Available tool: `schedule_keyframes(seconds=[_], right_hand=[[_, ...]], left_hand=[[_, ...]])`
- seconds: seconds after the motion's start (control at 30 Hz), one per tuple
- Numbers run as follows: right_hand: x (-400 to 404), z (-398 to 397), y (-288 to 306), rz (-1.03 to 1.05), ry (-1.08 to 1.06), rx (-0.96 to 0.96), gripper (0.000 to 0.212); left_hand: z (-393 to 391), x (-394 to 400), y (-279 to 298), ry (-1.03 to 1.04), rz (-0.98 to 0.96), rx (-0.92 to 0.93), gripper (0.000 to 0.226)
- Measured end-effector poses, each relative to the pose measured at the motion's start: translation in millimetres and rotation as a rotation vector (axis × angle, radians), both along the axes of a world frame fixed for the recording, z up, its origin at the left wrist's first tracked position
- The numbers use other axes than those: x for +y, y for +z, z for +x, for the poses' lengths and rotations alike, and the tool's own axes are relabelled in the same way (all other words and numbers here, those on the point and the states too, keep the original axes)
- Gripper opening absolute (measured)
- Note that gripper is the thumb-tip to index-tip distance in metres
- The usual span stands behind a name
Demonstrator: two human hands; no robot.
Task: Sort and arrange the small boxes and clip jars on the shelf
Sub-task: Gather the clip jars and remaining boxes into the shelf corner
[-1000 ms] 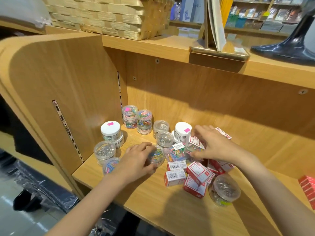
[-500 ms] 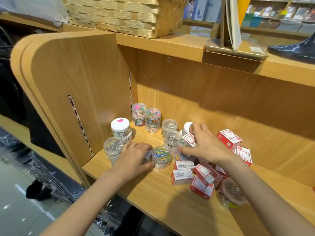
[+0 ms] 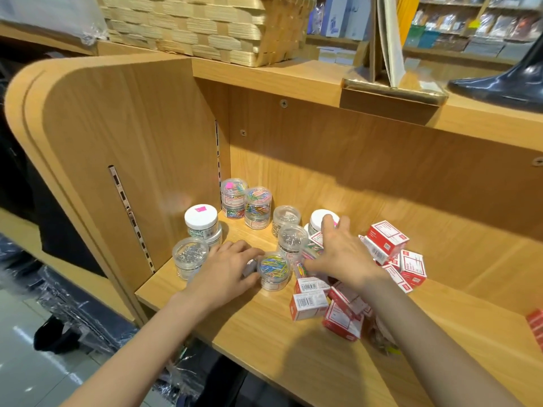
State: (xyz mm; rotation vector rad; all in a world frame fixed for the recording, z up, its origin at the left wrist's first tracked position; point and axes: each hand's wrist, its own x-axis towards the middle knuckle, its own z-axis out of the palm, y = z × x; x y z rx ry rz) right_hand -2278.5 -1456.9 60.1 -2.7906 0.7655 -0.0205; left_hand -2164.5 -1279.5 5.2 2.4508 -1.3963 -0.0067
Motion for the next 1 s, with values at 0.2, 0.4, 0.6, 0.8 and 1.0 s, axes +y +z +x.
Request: schedule_keyframes(seconds=[0.2, 0.4, 0.6, 0.8, 1.0], right_hand=[[-8.7, 22.1, 42.5, 0.192, 0.22, -0.211, 0.057], [5.0, 91.0, 10.3, 0.144, 0.538, -0.241, 0.058], [3.8, 111.1, -20.6, -0.121, 0.78, -0.054, 0.059], [-3.0, 114.3, -31.1, -0.017, 0.775, 0.005, 0.055], [-2.8, 111.4, -31.9, -0.016, 0.738, 0.001, 0.055]], left_hand=[[16.4, 15.4, 10.6, 0.181, -0.35, -0.081, 0.041], [31.1, 40.4, 14.5, 0.453, -0.396, 0.007, 0.022], [37.4, 49.7, 10.0, 0.475, -0.406, 0.06, 0.024], [41.1, 51.8, 11.4, 0.478, -0.304, 0.057, 0.032], [39.3, 49.3, 6.8, 0.437, -0.336, 0.172, 0.04]])
